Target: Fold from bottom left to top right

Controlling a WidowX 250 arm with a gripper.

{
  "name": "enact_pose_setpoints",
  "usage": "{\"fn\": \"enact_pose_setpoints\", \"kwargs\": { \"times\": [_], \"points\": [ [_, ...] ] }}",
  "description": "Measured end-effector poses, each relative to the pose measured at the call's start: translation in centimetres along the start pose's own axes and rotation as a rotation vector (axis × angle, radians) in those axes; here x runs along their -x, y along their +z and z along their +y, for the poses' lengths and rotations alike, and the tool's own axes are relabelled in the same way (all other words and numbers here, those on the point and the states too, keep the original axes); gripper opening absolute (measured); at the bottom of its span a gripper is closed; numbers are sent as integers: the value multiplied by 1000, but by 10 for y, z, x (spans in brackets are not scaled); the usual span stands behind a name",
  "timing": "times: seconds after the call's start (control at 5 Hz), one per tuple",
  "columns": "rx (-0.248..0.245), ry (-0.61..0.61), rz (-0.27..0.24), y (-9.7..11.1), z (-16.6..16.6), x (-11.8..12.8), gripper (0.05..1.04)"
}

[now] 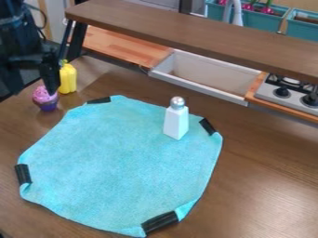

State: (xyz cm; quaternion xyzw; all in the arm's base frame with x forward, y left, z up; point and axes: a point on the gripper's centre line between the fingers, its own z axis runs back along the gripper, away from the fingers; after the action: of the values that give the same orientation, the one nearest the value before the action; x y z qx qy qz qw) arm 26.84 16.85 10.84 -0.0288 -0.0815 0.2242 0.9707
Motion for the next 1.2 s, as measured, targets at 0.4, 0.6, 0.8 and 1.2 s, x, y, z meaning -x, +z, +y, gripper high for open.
{"fn": "enact_pose_setpoints", "kwargs": {
  "times": [0.4,0.6,0.8,1.2],
  "points": [
    [77,349,60,-40,23,34,1000],
    [71,468,37,-53,35,45,1000],
    [80,546,37,-66,40,53,1000],
    [69,586,175,-92,45,57,1000]
  ]
}}
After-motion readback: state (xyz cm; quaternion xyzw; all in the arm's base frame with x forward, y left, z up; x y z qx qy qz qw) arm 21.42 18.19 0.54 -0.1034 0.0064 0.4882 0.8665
